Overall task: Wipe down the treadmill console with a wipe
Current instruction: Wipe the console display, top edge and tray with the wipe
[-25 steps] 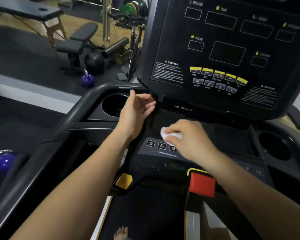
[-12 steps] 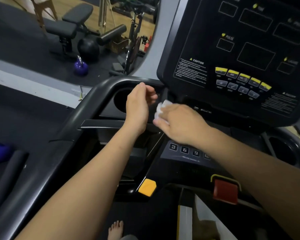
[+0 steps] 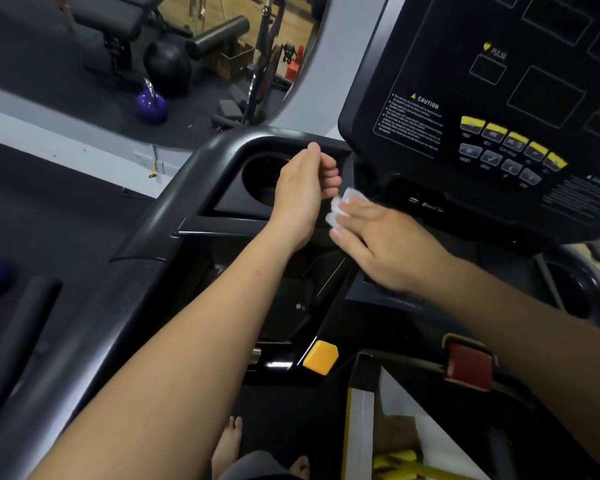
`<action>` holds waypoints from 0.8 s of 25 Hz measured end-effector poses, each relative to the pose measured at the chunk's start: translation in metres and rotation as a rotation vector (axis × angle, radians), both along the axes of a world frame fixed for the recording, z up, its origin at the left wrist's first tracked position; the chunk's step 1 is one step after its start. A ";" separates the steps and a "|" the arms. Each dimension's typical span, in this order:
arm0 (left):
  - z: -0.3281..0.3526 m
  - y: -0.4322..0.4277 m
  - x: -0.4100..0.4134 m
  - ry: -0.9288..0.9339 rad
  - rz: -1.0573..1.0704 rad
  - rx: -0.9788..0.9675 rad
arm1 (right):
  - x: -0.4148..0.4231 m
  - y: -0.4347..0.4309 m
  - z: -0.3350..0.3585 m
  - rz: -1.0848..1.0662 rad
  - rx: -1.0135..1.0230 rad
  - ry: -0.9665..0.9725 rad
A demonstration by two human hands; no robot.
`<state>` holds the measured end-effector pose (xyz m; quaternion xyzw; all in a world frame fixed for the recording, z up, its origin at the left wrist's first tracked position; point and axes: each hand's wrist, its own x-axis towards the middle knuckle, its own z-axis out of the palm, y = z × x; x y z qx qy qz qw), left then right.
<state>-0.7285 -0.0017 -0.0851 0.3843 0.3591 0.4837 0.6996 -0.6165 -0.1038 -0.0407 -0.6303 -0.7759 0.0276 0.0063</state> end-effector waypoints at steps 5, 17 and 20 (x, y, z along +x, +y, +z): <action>0.005 0.003 -0.001 -0.057 -0.071 -0.087 | 0.004 -0.039 -0.010 0.057 0.196 0.238; 0.009 -0.011 -0.005 -0.025 -0.090 0.002 | -0.012 -0.035 0.007 0.225 -0.077 0.028; 0.007 -0.015 -0.003 0.037 -0.078 0.069 | -0.024 -0.058 0.000 0.269 -0.060 0.017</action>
